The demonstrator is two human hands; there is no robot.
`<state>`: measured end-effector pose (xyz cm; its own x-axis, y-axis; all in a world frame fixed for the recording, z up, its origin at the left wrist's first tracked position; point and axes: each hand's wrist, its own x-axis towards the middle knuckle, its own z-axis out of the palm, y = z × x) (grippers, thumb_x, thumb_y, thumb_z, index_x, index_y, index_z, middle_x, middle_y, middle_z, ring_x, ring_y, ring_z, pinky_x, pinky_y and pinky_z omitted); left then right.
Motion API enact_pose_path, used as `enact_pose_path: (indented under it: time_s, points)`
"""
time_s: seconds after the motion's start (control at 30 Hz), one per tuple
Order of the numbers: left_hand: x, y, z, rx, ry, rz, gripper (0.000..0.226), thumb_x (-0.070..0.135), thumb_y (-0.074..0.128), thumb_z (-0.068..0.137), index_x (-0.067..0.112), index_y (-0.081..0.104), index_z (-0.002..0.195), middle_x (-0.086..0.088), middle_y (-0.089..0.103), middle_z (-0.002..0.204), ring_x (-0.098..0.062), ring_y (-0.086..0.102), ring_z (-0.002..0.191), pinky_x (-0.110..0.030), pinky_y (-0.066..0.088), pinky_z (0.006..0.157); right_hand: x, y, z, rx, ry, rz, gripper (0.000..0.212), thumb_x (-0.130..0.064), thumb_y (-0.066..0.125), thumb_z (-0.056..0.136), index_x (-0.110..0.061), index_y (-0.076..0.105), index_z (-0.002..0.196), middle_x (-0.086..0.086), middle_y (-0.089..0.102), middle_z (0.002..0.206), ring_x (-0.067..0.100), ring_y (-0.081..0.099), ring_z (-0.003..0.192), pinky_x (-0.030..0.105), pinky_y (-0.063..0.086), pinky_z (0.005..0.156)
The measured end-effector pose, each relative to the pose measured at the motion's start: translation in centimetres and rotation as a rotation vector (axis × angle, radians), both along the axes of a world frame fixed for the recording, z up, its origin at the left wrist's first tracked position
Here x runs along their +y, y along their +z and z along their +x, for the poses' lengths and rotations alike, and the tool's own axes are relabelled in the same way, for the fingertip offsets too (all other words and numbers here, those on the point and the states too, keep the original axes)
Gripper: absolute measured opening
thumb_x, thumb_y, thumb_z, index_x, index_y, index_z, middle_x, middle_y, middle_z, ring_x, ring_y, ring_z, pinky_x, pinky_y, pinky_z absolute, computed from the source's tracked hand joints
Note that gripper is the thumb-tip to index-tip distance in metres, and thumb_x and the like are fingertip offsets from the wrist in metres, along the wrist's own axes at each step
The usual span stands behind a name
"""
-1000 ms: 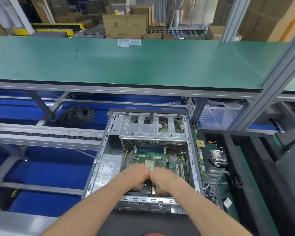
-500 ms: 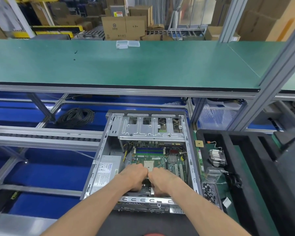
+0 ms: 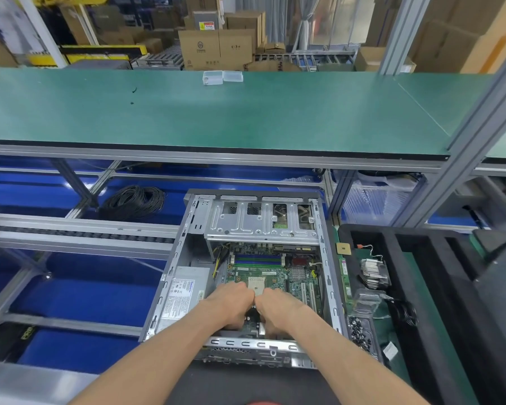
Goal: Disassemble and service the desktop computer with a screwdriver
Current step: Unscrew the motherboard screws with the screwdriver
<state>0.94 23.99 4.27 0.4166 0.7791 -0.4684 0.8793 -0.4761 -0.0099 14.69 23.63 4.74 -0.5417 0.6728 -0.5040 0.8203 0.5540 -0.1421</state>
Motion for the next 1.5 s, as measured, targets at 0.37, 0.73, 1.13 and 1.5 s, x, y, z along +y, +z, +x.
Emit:
enact_pose_path:
  time_s: [0.37,0.73,1.13,1.5]
  points:
    - [-0.2,0.4,0.2,-0.095,0.023,-0.024,0.031,0.005,0.06,0.079,0.017,0.042,0.057,-0.003,0.042,0.06,-0.027,0.051,0.067,-0.04,0.048,0.058,0.1,-0.4,-0.1,-0.034,-0.005,0.002,0.019,-0.002,0.068,0.084,-0.011,0.052,0.083,0.009,0.05,0.075,0.028,0.054,0.07,0.034,0.048,0.065]
    - [-0.5,1.6,0.0,-0.208,0.267,-0.104,0.022,0.029,0.058,0.076,0.016,0.051,0.06,0.0,0.049,0.058,-0.017,0.047,0.053,-0.025,0.033,0.045,-0.6,0.5,1.3,0.035,-0.106,-0.079,0.012,0.006,0.056,0.087,0.001,0.065,0.094,0.019,0.064,0.104,0.032,0.064,0.082,0.036,0.056,0.075]
    - [-0.9,1.0,0.4,0.103,0.236,-0.148,0.032,0.011,0.06,0.091,0.004,0.056,0.122,-0.014,0.058,0.12,-0.032,0.062,0.108,-0.04,0.052,0.082,-1.4,1.5,4.0,0.049,-0.306,-0.105,0.011,0.002,0.056,0.09,-0.007,0.056,0.095,0.019,0.059,0.12,0.03,0.058,0.104,0.038,0.053,0.083]
    - [-0.9,0.1,0.7,0.146,0.308,-0.113,0.092,0.013,0.065,0.09,0.015,0.005,0.158,-0.029,0.004,0.159,-0.045,0.05,0.127,-0.046,0.052,0.095,-1.4,1.8,2.7,0.1,-0.1,-0.04,0.036,-0.005,0.067,0.084,-0.004,0.056,0.118,0.015,0.057,0.118,0.032,0.061,0.106,0.043,0.056,0.092]
